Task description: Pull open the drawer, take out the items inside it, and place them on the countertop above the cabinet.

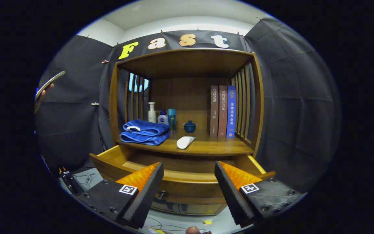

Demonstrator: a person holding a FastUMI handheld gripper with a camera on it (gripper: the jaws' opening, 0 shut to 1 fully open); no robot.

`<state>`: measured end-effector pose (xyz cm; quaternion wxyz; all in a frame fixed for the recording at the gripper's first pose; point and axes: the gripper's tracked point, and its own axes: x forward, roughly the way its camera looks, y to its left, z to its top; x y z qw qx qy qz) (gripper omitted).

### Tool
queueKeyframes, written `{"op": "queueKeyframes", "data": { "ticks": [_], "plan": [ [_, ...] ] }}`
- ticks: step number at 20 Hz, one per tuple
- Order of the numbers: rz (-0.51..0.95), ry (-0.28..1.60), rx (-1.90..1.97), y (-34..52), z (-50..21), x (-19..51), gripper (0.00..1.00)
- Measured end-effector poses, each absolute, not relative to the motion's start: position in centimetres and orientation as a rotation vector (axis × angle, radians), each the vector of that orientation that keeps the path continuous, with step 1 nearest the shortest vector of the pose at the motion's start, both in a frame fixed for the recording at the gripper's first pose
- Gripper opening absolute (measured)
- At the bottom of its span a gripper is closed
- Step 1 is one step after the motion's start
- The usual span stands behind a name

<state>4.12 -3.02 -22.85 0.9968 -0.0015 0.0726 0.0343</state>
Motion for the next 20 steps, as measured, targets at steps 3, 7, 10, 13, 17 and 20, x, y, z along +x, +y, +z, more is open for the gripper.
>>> {"op": "queueKeyframes", "data": {
  "ticks": [3, 7, 10, 13, 17, 20],
  "plan": [
    [0.068, 0.164, 0.024, -0.2, -25.8, 3.0, 1.0],
    [0.036, 0.203, 0.068, 2.3, -30.1, 3.3, 1.0],
    [0.01, 0.203, 0.044, 2.5, -32.1, 4.6, 1.0],
    [-0.01, 0.192, 0.032, 2.3, -32.9, 6.2, 1.0],
    [-0.046, 0.169, 0.026, 1.6, -32.7, 7.4, 1.0],
    [-0.058, 0.182, 0.02, 1.3, -32.8, 8.0, 0.99]
  ]
}}
